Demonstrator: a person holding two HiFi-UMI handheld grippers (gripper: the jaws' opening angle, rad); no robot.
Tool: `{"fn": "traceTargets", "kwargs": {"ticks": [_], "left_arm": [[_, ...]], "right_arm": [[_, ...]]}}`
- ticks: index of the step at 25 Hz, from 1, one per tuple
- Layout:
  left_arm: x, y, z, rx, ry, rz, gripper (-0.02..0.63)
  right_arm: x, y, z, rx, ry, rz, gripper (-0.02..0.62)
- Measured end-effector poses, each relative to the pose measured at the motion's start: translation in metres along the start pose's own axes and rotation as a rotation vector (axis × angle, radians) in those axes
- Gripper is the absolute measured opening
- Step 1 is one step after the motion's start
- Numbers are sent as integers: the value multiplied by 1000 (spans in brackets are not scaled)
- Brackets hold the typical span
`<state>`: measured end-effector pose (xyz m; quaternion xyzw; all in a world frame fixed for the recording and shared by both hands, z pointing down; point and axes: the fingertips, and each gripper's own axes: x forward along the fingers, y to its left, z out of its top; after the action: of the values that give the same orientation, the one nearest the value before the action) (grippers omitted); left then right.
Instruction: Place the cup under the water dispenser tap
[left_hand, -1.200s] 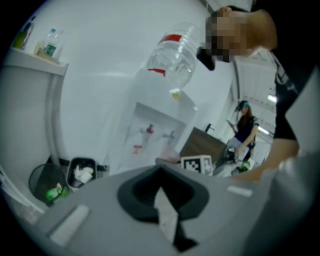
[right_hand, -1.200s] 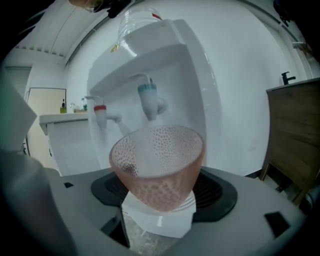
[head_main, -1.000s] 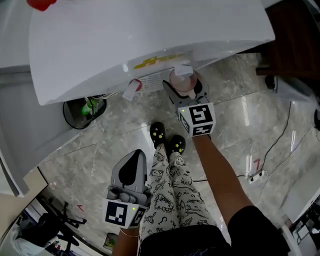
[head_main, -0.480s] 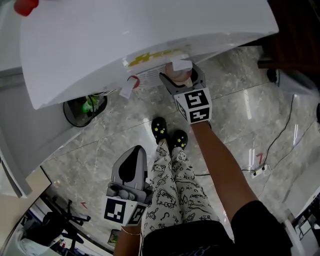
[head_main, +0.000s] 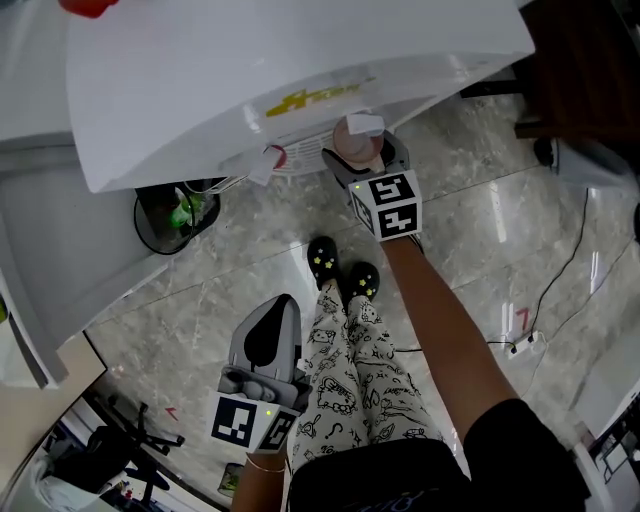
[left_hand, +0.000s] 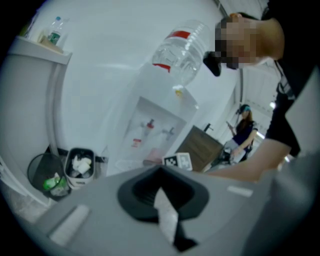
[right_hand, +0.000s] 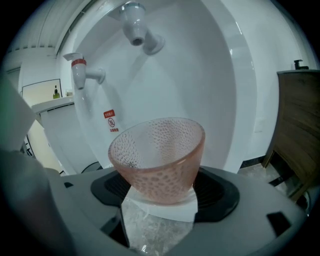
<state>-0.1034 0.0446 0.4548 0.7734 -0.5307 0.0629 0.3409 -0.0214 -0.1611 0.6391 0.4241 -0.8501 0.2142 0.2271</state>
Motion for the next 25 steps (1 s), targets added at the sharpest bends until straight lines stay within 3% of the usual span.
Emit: {"fn": "traceTargets", "kwargs": {"ticks": [8,14,15,17,18,21,25], "left_arm": [[-14,-3,3,-7,-38,9,-11],[-25,-28,29,40,-110,-33,-11],[-26,-33,36,49,-129,-46,-11],[-28,-44,51,72,-169,-70,-11],[-30,-51,60,89,-188,-79,-11],[-48,-78,79,149,-191,-94,-11],[-63,-123,78,222,-61,-151,-11]], "right_arm": [[-23,-3,-27,212,28,-41,359],[-119,39,-13,307,-52,35,352],[-138,45,-6,311,-70,54,317],[-172,51,9,329,-112,81,62],[-189,52,17,344,-133,98,19],[-246,66,46,319,-156,149,14],[-318,86,110,226,-223,214,14]]}}
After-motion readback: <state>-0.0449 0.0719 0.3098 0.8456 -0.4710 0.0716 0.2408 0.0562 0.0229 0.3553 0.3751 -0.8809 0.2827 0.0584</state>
